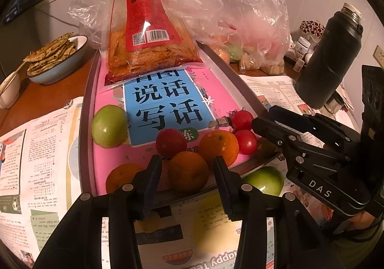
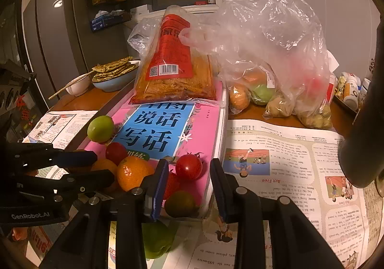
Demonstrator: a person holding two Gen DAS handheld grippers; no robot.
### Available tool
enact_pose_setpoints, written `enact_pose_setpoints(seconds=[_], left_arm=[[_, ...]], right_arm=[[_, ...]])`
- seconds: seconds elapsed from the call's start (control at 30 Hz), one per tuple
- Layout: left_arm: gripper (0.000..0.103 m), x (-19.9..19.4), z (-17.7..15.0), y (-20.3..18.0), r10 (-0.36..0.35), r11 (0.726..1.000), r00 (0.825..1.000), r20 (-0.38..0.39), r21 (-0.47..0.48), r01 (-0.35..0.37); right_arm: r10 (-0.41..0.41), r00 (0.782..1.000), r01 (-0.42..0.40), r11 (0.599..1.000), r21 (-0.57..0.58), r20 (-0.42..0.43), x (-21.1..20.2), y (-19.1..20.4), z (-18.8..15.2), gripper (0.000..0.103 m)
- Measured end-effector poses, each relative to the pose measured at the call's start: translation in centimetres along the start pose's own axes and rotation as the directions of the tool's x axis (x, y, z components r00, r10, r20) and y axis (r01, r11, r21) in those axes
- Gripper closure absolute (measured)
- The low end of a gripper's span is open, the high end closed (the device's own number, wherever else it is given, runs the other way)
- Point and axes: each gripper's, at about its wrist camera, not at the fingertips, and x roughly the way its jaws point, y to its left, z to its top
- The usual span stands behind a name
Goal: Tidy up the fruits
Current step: 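Lower and release the mandarin on the book with the left tool while the right tool releases the tomato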
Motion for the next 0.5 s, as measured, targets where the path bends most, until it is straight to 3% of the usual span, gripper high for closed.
enact_pose_setpoints(seconds=[0.1, 0.2, 0.3, 0.5], left_arm=[[0.055, -0.3, 0.0, -0.1, 0.002, 1.0, 1.0, 0.008, 0.001, -0.002], [0.045, -0.7, 0.0, -0.2, 0.004, 1.0, 1.0, 0.018, 0.003, -0.004], [0.043, -1.2, 0.0, -0.2, 0.005, 1.0, 1.0, 0.03, 0.005, -0.005], [0.03, -3.0, 0.1, 0.3, -0.006, 0.999, 0.996, 0.084, -0.033, 0.009]], right_arm=[[0.0, 1.0, 0.0, 1.0, 0.003, 0.004, -0.2, 0.0, 0.0, 0.061], [0.004, 1.0, -0.004, 1.0, 0.01, 0.01, -0.4, 0.0, 0.0, 0.06], [0.003, 1.0, -0.003, 1.0, 0.015, 0.011, -0.6, 0.0, -0.1, 0.058], [-0.001, 1.0, -0.001, 0.999, 0.053, 0.03, -1.7, 0.1, 0.2, 0.041]])
